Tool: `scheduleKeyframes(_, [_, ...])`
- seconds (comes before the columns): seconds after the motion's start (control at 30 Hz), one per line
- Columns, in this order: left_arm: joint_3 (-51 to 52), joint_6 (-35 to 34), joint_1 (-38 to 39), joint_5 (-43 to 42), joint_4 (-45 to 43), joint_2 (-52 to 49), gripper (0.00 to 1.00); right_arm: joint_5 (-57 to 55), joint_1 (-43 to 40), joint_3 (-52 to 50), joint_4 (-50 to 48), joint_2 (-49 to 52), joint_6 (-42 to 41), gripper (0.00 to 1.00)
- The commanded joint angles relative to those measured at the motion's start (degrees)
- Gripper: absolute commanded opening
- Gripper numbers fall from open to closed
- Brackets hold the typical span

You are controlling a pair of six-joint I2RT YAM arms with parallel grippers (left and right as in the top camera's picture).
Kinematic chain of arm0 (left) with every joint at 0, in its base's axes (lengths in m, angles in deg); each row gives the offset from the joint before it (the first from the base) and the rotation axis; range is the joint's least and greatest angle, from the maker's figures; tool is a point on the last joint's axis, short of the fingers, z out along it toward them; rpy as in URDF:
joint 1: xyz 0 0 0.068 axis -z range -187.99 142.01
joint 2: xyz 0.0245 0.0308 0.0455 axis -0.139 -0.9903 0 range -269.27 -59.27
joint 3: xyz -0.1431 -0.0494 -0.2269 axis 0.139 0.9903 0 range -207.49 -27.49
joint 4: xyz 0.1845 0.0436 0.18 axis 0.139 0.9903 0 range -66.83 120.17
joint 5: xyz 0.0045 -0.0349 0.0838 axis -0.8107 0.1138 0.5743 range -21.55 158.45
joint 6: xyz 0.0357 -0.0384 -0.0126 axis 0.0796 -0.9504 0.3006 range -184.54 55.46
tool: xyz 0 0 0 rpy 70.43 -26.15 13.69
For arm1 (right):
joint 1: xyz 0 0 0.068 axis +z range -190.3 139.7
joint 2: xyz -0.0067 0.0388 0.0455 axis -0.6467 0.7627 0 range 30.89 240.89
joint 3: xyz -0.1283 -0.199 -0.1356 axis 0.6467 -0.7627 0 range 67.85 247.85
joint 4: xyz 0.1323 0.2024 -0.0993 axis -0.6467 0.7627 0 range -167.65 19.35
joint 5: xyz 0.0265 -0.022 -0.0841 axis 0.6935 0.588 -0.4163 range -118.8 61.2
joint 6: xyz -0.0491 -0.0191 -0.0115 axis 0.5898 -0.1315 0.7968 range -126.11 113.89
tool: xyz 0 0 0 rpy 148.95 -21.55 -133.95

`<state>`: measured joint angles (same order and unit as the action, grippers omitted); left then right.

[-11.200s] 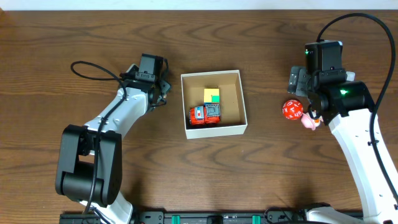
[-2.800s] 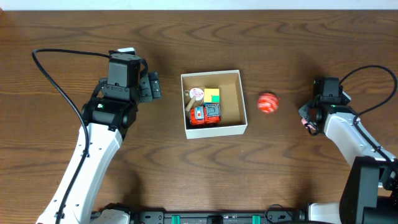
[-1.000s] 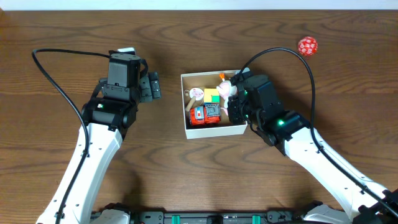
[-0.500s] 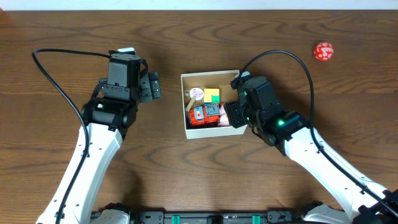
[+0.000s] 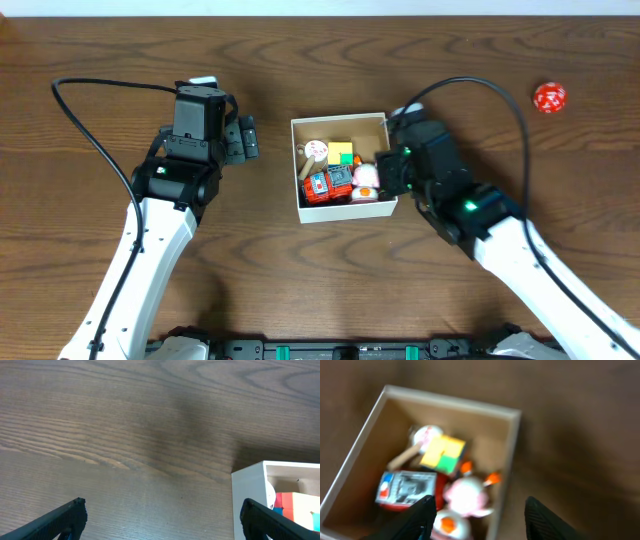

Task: Pack container
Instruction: 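Move the right gripper right to the red ball and grasp it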

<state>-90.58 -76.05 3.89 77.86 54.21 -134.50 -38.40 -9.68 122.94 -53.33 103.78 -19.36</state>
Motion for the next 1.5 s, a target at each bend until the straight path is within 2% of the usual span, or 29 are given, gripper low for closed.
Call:
scheduleKeyframes(0.0, [-0.2,1.2,-0.2,0.7,0.0,0.4,0.98,-16.1,-0.6,2.9,3.4,-4.7,-3.8,0.61])
scheduleKeyframes(0.13, [-0.2,1.2,-0.2,0.7,0.0,0.4,0.98,-24.7,-4.4,3.4,7.6,-8.7,-6.5,0.69])
scheduleKeyframes(0.27, [-0.2,1.2,-0.2,0.7,0.0,0.4,0.98,-24.9,-11.0,3.4,9.9,-9.7,-6.4,0.74])
scheduleKeyframes(0.47, [-0.2,1.2,-0.2,0.7,0.0,0.4,0.98,-20.0,-24.1,3.4,10.7,-8.8,-7.1,0.74])
scheduleKeyframes(0.6, [-0.1,1.2,-0.2,0.7,0.0,0.4,0.98,-14.2,-30.7,3.4,7.2,-6.9,-6.3,0.74])
scheduleKeyframes(0.73, [-0.2,1.2,-0.2,0.7,0.0,0.4,0.98,-12.5,-34.0,3.4,2.7,-3.0,-4.2,0.75])
scheduleKeyframes(1.1, [-0.2,1.2,-0.2,0.7,0.0,0.4,0.98,-8.3,-42.0,3.4,-8.5,12.1,-3.8,0.93])
scheduleKeyframes(1.3, [-0.2,1.2,-0.2,0.7,0.0,0.4,0.98,-7.5,-45.7,3.4,-12.3,18.5,-1.6,0.94])
scheduleKeyframes(1.47, [-0.2,1.2,-0.2,0.7,0.0,0.4,0.98,-1.2,-47.4,3.4,-15.4,23.2,-0.6,0.94])
